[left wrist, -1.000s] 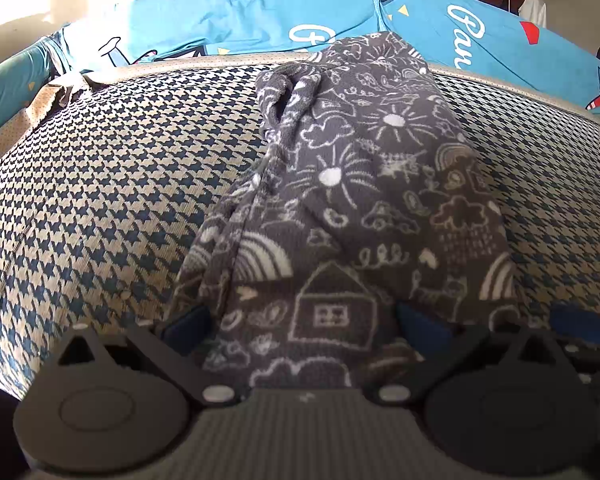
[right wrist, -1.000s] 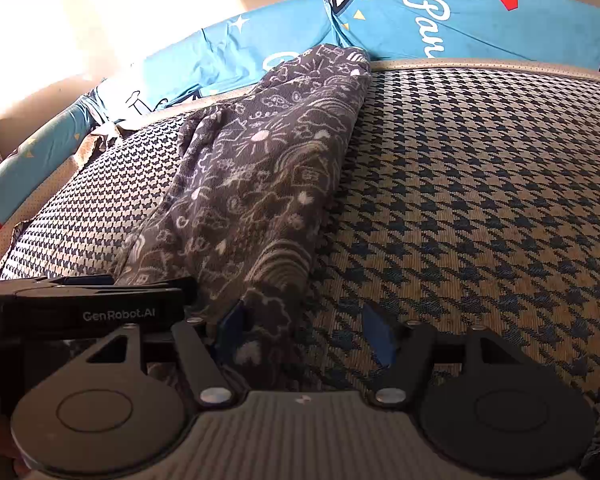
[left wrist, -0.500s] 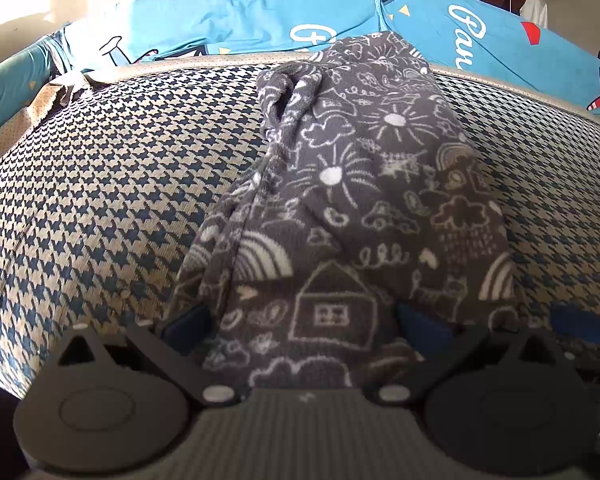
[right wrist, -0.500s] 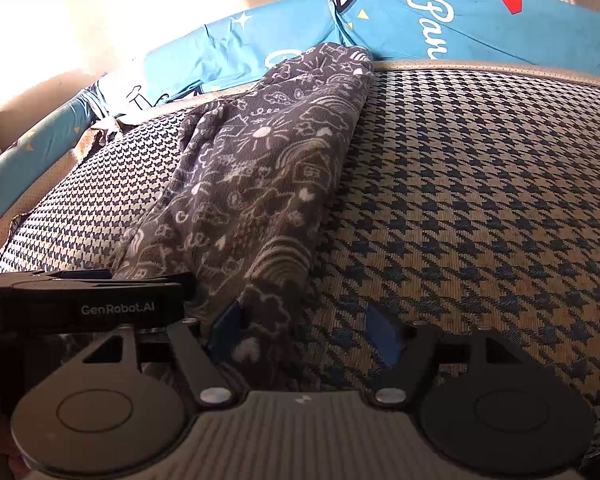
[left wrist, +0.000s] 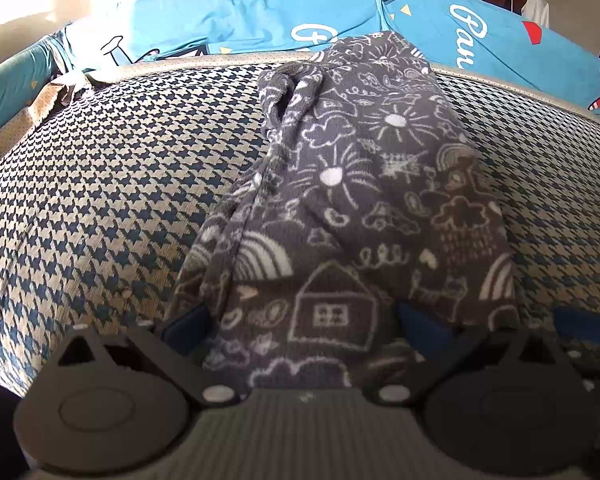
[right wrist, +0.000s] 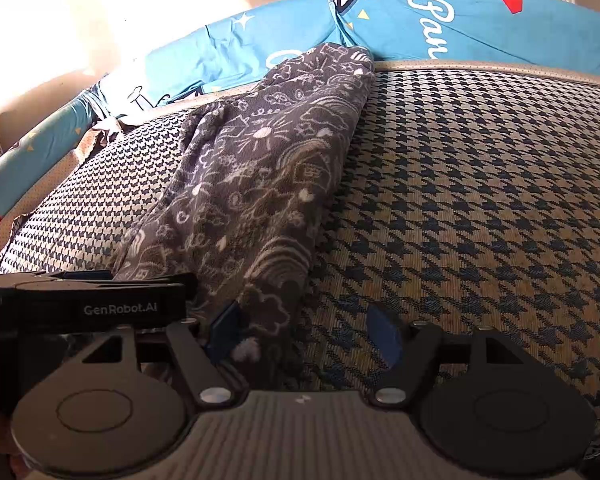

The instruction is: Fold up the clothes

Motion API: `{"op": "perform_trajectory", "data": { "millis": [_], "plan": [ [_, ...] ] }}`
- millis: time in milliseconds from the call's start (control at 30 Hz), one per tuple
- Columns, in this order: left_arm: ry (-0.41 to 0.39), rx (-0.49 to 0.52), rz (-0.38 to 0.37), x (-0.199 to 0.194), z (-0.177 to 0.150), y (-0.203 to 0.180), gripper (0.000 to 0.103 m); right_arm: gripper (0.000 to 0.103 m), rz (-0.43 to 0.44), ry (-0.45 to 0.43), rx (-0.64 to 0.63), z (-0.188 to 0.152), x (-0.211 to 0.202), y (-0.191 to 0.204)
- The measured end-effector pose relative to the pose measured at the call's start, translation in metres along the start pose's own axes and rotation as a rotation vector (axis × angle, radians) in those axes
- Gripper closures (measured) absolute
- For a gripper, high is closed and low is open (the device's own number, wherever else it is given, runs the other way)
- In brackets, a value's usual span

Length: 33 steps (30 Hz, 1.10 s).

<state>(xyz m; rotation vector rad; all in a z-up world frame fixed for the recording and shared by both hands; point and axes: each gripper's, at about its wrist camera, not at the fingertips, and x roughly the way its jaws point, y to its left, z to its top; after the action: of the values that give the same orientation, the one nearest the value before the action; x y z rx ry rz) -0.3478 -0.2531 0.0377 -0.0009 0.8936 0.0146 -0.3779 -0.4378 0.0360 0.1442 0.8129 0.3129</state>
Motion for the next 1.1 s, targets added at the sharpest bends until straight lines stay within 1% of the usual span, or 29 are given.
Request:
{"op": "perform_trajectory", "data": {
  "millis": [200, 433, 567, 767, 867, 1100],
  "plan": [
    [0.003, 0.007, 0.004, -0.007, 0.006, -0.002, 0.000, 0.032, 0.008, -0.023, 0.017, 0.015, -0.009, -0.017],
    [0.000, 0.005, -0.022, -0.011, 0.015, -0.008, 0.000, 0.032, 0.069, -0.035, 0.113, 0.041, -0.011, -0.044],
    [-0.006, 0.008, -0.032, -0.012, 0.025, -0.013, 0.000, 0.032, 0.102, -0.029, 0.119, 0.056, -0.006, -0.053],
    [-0.019, 0.007, -0.051, -0.014, 0.045, -0.020, 0.000, 0.032, 0.141, -0.047, 0.105, 0.085, 0.008, -0.070],
    [-0.031, 0.006, -0.060, -0.014, 0.058, -0.025, 0.000, 0.032, 0.145, -0.056, 0.120, 0.099, 0.018, -0.079],
    [-0.068, -0.001, -0.070, -0.012, 0.093, -0.037, 0.000, 0.032, 0.190, -0.062, 0.171, 0.127, 0.040, -0.093]
  ]
}}
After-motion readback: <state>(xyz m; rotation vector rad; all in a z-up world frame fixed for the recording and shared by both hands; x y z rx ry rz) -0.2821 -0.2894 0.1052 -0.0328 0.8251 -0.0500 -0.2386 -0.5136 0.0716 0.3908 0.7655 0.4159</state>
